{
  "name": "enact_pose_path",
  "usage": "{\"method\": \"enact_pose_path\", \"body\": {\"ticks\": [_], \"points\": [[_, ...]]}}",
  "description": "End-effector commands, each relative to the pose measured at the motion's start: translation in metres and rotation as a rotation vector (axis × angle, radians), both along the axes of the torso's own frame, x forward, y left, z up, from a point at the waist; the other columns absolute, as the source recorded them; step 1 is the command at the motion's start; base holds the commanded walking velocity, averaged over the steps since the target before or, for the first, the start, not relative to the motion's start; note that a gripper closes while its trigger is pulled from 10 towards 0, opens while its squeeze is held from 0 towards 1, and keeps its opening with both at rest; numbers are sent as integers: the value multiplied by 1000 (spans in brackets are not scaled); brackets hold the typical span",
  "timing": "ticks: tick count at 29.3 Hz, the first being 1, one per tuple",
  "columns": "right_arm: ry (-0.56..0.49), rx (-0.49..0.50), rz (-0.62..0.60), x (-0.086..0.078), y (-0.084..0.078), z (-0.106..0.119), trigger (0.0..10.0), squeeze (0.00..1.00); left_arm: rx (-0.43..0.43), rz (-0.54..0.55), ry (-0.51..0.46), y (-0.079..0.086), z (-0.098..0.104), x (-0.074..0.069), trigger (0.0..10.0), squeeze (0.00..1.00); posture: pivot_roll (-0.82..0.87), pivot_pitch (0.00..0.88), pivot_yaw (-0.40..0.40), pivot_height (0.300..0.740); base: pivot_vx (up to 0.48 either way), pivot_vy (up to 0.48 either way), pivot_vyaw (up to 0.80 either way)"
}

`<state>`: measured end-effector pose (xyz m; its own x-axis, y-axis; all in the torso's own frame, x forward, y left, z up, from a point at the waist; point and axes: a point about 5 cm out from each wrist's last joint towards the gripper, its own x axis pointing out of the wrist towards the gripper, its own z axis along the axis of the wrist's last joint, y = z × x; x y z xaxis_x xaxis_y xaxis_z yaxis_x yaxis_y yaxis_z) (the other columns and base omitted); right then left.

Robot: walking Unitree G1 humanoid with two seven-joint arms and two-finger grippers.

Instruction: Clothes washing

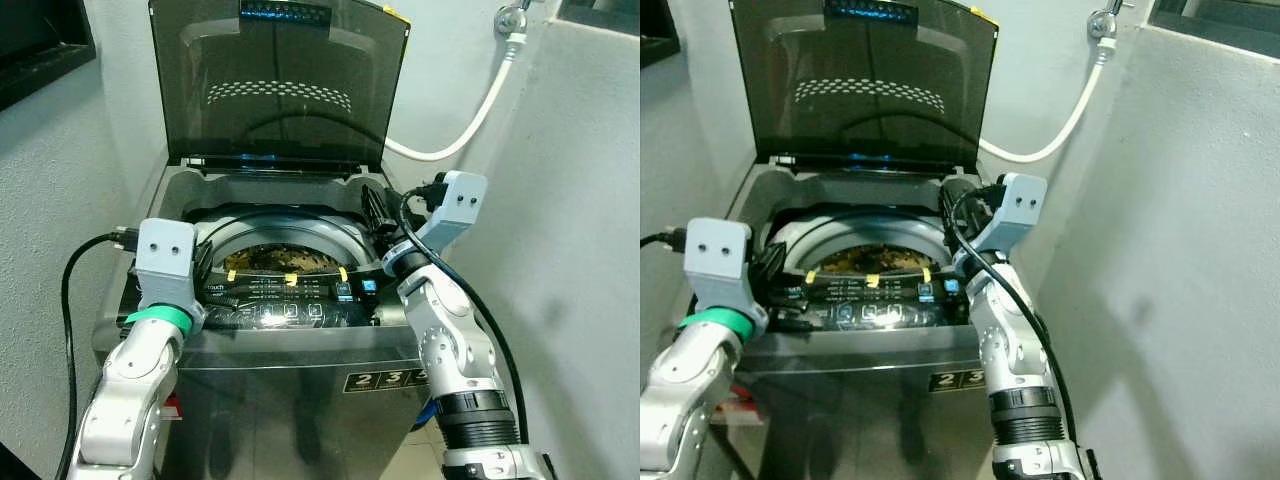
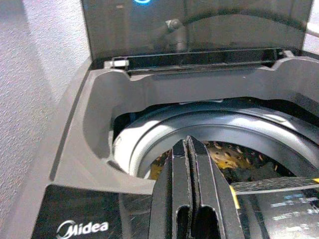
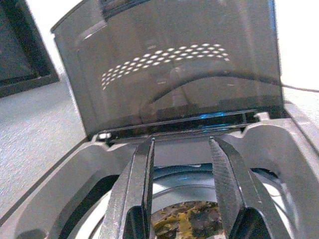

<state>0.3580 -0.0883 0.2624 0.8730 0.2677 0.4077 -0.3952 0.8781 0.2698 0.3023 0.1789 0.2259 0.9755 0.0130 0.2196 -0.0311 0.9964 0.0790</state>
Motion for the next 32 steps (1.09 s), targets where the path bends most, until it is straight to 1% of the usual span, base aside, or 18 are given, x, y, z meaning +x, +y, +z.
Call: {"method": "enact_pose_path", "body": {"ticks": [1, 2, 4, 7, 11, 15, 16, 17, 18, 23, 25, 29, 30, 31, 32], "points": [[19, -9, 6, -2, 1, -4, 10000, 0, 6, 13, -10, 0, 1, -3, 10000, 0, 56, 24, -91, 740, 0, 0, 0], [24, -14, 14, -2, 2, -3, 10000, 0, 12, 27, -7, 1, 0, -4, 10000, 0, 57, 30, -111, 740, 0, 0, 0], [29, -18, 20, -2, 2, -4, 10000, 0, 18, 37, -2, 1, -2, -5, 10000, 0, 56, 33, -115, 740, 0, 0, 0], [38, -29, 27, -1, 1, -4, 10000, 0, 32, 40, 1, -3, -5, -9, 10000, 0, 52, 48, -140, 740, 0, 0, 0], [42, -35, 27, 1, 0, -3, 10000, 0, 27, 42, 1, -3, -5, -11, 10000, 0, 51, 50, -144, 740, 0, 0, 0], [59, -50, 36, 1, 1, -4, 10000, 0, 24, 45, -3, 0, -3, -9, 10000, 0, 50, 49, -129, 740, 0, 0, 0], [65, -65, 35, 2, 2, -5, 10000, 0, 4, 48, -8, 2, -1, -8, 10000, 0, 48, 44, -120, 740, 0, 0, 0], [65, -65, 35, 2, 2, -5, 10000, 0, 4, 48, -8, 2, -1, -8, 10000, 0, 48, 44, -120, 740, 0, 0, 0], [69, -88, 20, 2, 1, -7, 10000, 0, -10, 42, 9, 3, -2, -6, 10000, 0, 46, 39, -111, 740, 0, 0, 0], [76, -102, 3, 4, 0, -7, 10000, 0, 13, 49, 10, 5, -2, -3, 10000, 0, 41, 42, -106, 740, 0, 0, 0], [88, -89, -17, 4, -4, -7, 10000, 0, 12, 40, 6, 3, -1, -2, 10000, 0, 27, 52, -103, 740, 0, 0, 0], [91, -87, -23, 3, -5, -8, 10000, 0, 0, 25, 8, 1, -2, -2, 10000, 0, 21, 55, -90, 740, 0, 0, 0], [94, -86, -28, 2, -6, -8, 10000, 0, -9, 2, 9, -3, -2, -3, 10000, 0, 21, 57, -82, 740, 0, 0, 0], [94, -86, -28, 2, -6, -8, 10000, 0, -9, 2, 9, -3, -2, -3, 10000, 0, 21, 57, -82, 740, 0, 0, 0], [98, -85, -39, 0, -8, -9, 10000, 0, -22, -23, 4, -8, -1, -3, 10000, 0, 14, 68, -77, 740, 0, 0, 0]]}}
